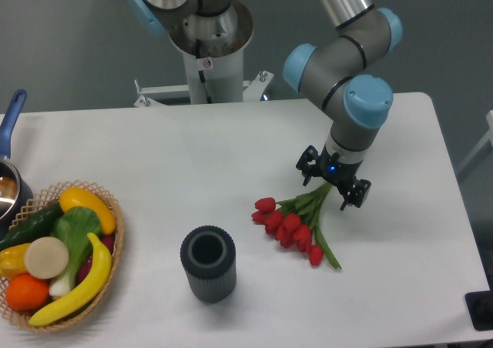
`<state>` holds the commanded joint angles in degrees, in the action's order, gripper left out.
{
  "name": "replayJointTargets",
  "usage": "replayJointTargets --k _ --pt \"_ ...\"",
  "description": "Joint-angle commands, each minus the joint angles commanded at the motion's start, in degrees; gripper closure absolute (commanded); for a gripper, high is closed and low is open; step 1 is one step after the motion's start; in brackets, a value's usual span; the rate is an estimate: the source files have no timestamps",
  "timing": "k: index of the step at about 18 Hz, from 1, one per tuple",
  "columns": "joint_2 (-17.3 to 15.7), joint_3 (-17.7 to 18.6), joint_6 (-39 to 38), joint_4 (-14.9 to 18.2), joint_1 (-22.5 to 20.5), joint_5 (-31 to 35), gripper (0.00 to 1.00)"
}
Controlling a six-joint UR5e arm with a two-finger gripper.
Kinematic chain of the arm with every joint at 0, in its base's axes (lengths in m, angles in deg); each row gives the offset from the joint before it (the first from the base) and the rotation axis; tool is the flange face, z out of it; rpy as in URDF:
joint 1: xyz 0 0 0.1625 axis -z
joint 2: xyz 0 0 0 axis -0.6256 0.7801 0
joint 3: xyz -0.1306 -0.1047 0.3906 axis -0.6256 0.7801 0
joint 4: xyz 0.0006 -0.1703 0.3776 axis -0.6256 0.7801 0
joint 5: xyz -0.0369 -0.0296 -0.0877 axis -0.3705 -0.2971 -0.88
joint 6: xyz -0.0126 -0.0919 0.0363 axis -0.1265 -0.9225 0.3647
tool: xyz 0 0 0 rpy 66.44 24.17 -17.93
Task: Pick up the flowers from the table
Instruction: 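Lower the gripper around the tulip stems below the blooms and close it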
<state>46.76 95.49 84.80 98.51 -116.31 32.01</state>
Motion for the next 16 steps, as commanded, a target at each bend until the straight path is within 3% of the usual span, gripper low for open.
replayJointTargets --k 16 --pt "3.16 0.18 -0.09 -1.85 0.88 -0.61 0.00"
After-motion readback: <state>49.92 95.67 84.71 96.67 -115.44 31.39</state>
